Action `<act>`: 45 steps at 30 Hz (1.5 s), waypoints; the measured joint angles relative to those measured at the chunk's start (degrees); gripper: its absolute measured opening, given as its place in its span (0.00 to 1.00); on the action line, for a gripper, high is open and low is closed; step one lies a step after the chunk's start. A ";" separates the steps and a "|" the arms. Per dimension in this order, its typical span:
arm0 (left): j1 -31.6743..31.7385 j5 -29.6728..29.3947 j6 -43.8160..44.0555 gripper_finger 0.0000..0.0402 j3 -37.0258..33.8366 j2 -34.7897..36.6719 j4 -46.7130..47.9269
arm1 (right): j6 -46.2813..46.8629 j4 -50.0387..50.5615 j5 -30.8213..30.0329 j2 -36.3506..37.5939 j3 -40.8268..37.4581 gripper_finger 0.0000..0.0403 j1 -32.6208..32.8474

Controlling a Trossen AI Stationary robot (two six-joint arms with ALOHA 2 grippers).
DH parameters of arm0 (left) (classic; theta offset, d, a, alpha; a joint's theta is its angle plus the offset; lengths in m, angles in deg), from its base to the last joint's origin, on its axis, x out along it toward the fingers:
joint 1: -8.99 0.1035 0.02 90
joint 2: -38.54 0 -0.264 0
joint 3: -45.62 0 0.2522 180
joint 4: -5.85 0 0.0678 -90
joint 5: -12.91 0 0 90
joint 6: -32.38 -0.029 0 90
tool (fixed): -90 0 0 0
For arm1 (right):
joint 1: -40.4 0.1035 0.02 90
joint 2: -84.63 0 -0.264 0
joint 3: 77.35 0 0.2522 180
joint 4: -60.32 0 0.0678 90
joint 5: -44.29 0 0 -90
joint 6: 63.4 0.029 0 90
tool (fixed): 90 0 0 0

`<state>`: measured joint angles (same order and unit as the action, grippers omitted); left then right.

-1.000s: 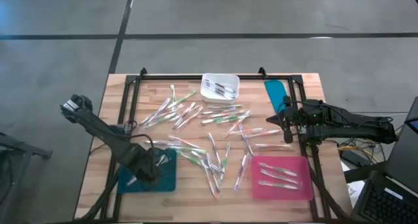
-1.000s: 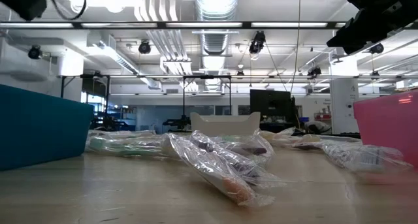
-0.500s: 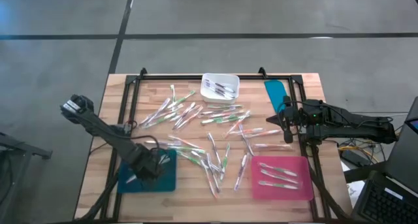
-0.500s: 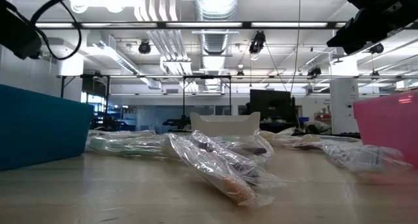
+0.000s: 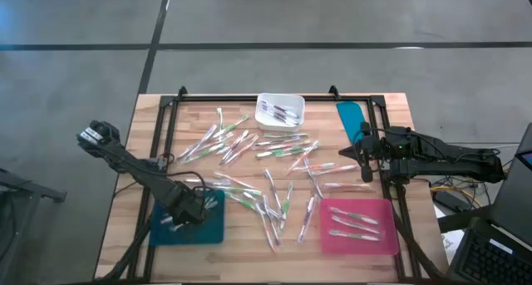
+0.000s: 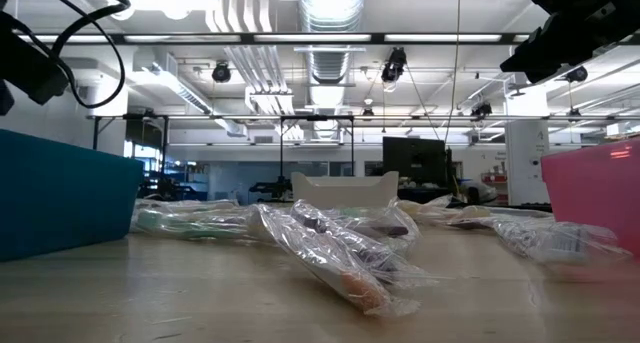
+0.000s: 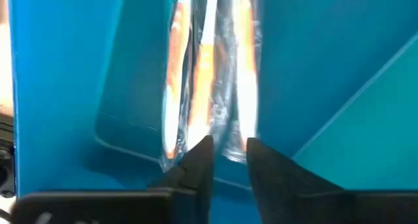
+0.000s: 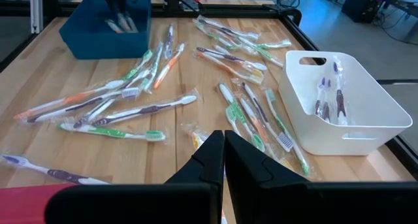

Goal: Pick & Place Toothbrushes
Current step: Put the orange toothbrush into the blue bin, then put the violet toothbrush into the white bin

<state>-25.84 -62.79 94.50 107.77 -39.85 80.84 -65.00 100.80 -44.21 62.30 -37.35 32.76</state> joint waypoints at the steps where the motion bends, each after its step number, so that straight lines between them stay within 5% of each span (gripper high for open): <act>1: 0.00 -0.04 0.01 0.29 0.00 0.00 0.02 | -0.05 0.01 0.00 0.00 0.00 0.02 0.00; 7: 0.19 1.49 -0.02 0.39 0.02 0.00 0.15 | -0.03 0.02 0.00 0.00 0.00 0.02 0.01; 16: 1.68 3.89 1.39 0.38 3.72 0.02 4.76 | -0.05 0.01 0.00 0.00 0.00 0.02 0.01; 32: 9.04 -18.12 -11.45 0.33 16.96 0.09 5.21 | 0.02 0.01 0.00 0.00 0.00 0.02 0.01; 45: 15.86 -21.80 -26.20 0.33 19.41 0.09 -3.40 | 0.03 0.00 0.00 0.00 0.00 0.02 0.01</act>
<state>-9.98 -84.59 68.30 127.17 -39.76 77.45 -64.97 100.80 -44.21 62.30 -37.35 32.76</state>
